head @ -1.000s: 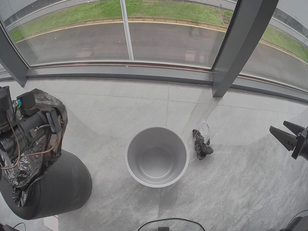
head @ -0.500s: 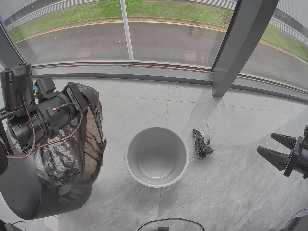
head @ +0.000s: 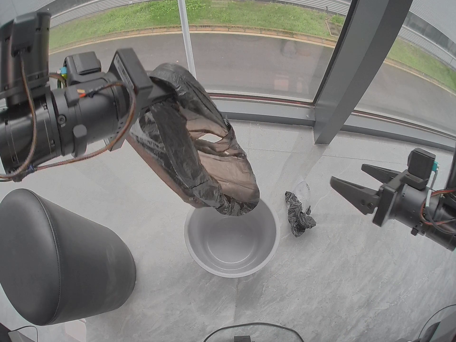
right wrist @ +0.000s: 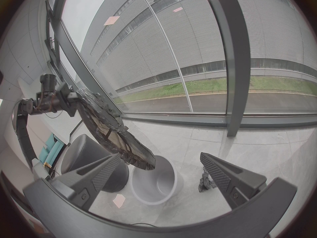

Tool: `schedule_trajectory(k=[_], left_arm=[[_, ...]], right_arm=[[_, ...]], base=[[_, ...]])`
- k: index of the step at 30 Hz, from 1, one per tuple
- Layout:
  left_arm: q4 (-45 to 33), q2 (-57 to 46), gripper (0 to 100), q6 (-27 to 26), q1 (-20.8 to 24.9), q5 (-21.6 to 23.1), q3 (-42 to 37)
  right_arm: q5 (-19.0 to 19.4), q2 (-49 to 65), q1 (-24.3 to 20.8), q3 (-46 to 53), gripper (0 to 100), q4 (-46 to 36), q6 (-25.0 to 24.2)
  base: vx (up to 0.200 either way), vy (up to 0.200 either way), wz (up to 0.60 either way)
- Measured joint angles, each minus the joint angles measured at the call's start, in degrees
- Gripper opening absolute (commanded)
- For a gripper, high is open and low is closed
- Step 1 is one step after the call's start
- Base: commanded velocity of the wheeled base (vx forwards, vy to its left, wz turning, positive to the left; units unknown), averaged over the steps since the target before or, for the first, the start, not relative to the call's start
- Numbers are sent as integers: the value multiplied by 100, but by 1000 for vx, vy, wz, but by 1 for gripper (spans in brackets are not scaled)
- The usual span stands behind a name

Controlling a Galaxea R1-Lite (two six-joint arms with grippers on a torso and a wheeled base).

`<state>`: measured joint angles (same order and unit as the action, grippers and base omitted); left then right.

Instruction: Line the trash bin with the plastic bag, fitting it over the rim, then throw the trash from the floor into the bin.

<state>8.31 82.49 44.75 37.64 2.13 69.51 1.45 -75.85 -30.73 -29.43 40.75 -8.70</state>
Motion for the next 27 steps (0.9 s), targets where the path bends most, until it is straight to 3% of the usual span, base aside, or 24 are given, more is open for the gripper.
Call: schedule_trajectory(k=[13,20,27], left_arm=[[-271,-171,0,1100,265,1269,568],[-274,-291,0,1196,321,1409,518],[-271,-328,0,1201,332,1425,501]], right_arm=[[-629,-2334,-694,-962,100,1445,-16],[-900,-2935,-1421,-1117,100,1659,-245],[-924,-3252,-1640,-1051,100,1692,-363]], base=[[0,0,0],[0,0,0],[0,0,0]])
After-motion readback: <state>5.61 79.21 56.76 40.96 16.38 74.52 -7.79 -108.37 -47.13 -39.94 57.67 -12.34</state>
